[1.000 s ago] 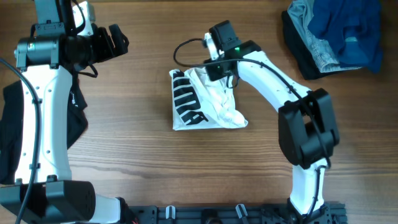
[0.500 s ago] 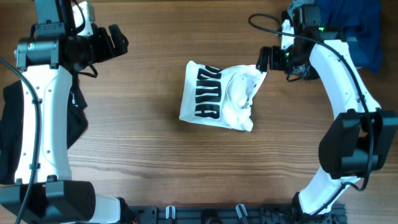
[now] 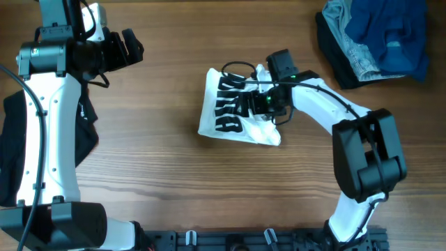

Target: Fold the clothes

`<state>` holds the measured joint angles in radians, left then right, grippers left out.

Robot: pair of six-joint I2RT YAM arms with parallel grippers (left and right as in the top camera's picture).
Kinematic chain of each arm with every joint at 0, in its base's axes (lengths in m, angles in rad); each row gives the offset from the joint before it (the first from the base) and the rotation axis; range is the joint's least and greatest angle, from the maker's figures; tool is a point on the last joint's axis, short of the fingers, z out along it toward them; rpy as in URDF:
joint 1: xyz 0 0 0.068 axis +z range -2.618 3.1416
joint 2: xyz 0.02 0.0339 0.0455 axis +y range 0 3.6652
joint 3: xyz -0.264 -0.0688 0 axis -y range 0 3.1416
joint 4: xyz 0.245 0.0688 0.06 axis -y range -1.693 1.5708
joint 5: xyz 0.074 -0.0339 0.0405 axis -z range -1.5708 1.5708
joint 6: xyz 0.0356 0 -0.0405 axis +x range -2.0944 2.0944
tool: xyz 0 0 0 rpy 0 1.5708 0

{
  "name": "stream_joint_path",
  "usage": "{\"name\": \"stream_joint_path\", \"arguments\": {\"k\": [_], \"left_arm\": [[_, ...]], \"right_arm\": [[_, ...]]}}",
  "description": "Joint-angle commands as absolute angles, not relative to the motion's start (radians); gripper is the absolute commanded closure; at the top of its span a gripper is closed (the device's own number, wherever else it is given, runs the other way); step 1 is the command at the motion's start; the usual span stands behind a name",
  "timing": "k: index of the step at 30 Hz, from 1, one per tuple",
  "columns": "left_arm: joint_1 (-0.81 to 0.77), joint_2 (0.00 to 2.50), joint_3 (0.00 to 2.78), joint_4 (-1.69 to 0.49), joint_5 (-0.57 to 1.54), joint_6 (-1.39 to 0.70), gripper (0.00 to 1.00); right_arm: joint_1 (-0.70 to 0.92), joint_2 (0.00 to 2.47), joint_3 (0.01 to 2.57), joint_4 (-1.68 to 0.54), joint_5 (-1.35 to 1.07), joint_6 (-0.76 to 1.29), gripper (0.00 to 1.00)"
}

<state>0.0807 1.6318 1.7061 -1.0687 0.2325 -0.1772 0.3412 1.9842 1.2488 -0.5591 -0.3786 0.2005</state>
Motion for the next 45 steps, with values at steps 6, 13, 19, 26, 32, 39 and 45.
{"name": "stream_joint_path", "arguments": {"k": [6,13,19,26,32,39,45], "left_arm": [[0.083,1.637,1.702,-1.071,0.234,-0.160,0.00],[0.083,1.637,1.702,-1.071,0.233,-0.161,0.00],[0.083,1.637,1.702,-1.071,0.233,-0.161,0.00],[0.083,1.637,1.702,-1.071,0.233,-0.161,0.00],[0.083,1.651,1.702,-1.071,0.233,-0.161,0.00],[0.083,1.711,1.702,-1.063,0.234,-0.161,0.00],[0.083,1.734,1.702,-1.064,0.234,-0.161,0.00]], "right_arm": [[0.279,2.081,1.265,-0.549,-0.404,0.259,0.96],[0.084,1.780,1.348,-0.445,-0.840,0.313,0.96],[-0.114,1.551,1.348,-0.186,-0.792,0.533,0.96],[-0.253,1.585,1.348,0.036,-0.334,0.644,0.96],[-0.307,1.788,1.348,0.323,-0.245,0.736,0.96],[-0.401,2.014,1.348,0.432,-0.322,0.691,0.92],[-0.445,1.897,1.348,0.107,-0.470,0.476,0.00]]}}
